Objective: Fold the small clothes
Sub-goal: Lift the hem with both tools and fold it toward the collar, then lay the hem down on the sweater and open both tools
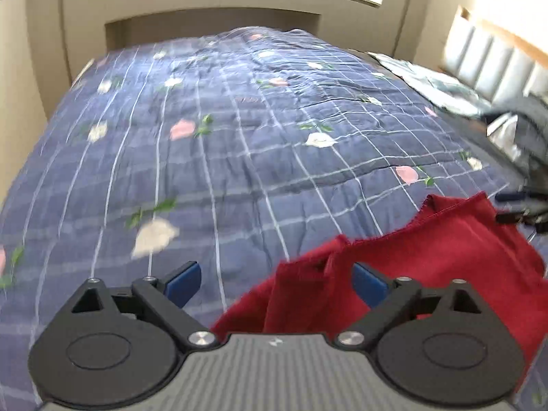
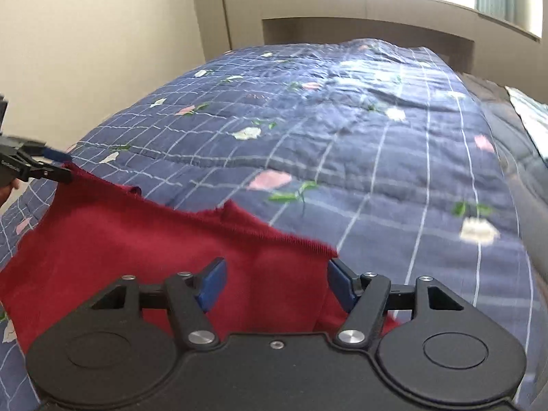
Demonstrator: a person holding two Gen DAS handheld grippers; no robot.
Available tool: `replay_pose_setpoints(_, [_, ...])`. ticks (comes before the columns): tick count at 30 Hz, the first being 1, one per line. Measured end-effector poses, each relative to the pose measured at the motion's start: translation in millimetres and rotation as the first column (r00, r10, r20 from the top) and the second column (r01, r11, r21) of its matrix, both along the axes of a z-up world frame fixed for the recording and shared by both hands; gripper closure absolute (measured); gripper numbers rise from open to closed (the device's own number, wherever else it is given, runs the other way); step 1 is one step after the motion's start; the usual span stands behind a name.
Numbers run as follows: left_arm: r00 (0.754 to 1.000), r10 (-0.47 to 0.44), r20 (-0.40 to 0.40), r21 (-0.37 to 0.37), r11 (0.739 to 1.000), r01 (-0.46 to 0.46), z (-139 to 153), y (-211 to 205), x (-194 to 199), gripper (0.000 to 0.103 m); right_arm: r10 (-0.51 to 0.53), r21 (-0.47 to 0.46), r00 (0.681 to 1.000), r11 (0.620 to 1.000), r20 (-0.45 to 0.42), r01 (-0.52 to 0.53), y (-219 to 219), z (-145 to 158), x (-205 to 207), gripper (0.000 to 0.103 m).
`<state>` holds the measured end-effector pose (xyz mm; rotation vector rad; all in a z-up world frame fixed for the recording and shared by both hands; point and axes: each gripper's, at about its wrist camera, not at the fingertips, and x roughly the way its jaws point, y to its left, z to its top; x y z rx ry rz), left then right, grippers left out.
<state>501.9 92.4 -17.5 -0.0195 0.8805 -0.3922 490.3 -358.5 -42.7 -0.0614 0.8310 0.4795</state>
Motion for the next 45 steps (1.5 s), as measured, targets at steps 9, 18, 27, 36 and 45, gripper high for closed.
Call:
replay_pose_setpoints(9, [0.994, 0.089, -0.062, -0.08, 0.992, -0.094, -27.9, 3.3, -6.1, 0.094, -0.126, 0.021, 0.992, 0.992, 0.011, 0.125, 4.4, -12.1, 6.3, 0.092])
replay_pose_setpoints(18, [0.984, 0.176, -0.026, -0.007, 0.984, -0.177, -36.0, -15.2, -5.9, 0.092, -0.11, -0.118, 0.989, 0.986, 0.099, 0.122, 22.8, -15.4, 4.2, 0.089])
replay_pose_setpoints(27, [0.941, 0.291, 0.17, 0.138, 0.939, -0.315, -21.1, -35.6, -73.3, 0.008, -0.136, -0.154, 0.948, 0.97, 0.287, 0.186, 23.2, 4.0, -77.2, 0.001])
replay_pose_setpoints(36, [0.866, 0.337, 0.368, 0.111, 0.909, -0.401, -43.1, -90.1, -181.4, 0.0, -0.036, -0.399, 0.845, 0.87, 0.533, 0.289, 76.6, -42.1, -181.9, 0.001])
replay_pose_setpoints(45, [0.874, 0.424, 0.239, 0.079, 0.888, -0.453, -75.4, -65.4, -183.4, 0.0, -0.154, -0.455, 0.768, 0.727, 0.621, 0.514, 52.4, -70.4, -192.3, 0.001])
